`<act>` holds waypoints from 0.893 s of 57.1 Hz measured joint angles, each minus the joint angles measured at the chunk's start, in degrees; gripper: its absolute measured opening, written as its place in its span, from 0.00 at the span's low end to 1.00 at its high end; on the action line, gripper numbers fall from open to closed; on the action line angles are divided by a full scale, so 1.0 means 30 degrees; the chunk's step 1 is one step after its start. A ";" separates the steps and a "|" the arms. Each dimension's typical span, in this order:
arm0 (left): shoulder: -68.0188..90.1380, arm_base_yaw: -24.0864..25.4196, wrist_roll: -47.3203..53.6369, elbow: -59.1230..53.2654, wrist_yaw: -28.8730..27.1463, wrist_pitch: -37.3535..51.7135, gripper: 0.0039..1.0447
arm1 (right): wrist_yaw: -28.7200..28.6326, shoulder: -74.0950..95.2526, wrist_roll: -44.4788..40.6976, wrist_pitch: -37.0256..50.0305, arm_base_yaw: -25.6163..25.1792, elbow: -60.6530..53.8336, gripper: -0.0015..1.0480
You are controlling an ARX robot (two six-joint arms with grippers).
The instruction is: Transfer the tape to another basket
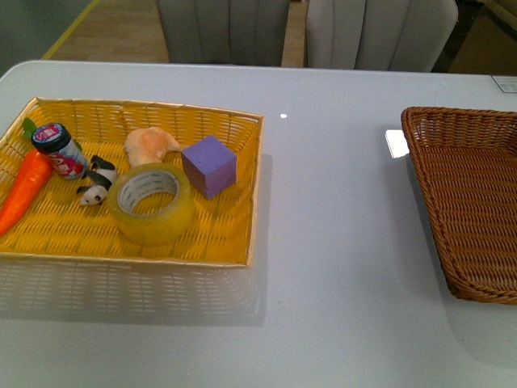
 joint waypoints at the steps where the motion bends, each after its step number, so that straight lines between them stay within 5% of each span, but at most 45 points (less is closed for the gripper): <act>1: 0.0000 0.0000 0.0000 0.0000 0.0000 0.0000 0.92 | 0.0000 0.0000 0.0000 0.0000 0.0000 0.0000 0.91; 51: 0.0000 0.0000 0.0000 0.0000 0.0000 0.0000 0.92 | -0.0007 0.0000 0.0000 0.0000 0.0000 0.0000 0.91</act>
